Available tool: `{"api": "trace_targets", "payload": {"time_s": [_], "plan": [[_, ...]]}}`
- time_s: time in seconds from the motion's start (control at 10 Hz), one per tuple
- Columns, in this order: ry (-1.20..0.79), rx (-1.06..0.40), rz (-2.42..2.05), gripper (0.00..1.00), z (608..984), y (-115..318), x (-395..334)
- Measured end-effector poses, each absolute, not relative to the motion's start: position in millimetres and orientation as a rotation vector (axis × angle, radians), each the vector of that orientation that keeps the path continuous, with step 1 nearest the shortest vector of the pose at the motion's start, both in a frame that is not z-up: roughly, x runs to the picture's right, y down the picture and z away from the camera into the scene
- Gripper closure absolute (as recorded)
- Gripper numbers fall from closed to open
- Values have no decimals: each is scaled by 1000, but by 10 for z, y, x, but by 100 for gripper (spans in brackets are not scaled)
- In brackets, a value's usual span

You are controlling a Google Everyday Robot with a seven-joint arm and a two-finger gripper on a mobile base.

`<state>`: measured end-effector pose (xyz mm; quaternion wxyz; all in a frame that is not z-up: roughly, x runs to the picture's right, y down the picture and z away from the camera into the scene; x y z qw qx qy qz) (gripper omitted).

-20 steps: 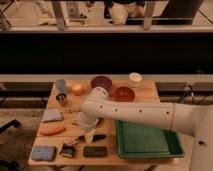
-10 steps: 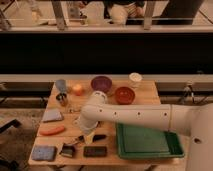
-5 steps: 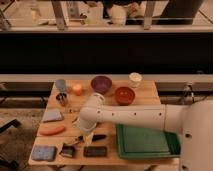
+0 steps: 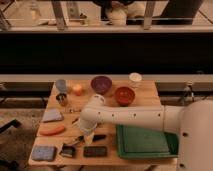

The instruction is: Wipe tray with brush

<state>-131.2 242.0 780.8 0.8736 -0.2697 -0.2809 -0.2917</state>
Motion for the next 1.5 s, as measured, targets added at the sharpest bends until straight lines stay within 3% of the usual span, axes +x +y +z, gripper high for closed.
{"api": "trace_targets", "payload": {"time_s": [0.5,0.8,1.2,1.5], "plan": [[-582,-570,-626,20,7922,2483,-1294],[-584,-577,-637,29,7961,2505,-1301],[-587,-574,-641,72,7937,2483,-1295],[-594,-569,-640,98,7839,2413,-1327]]}}
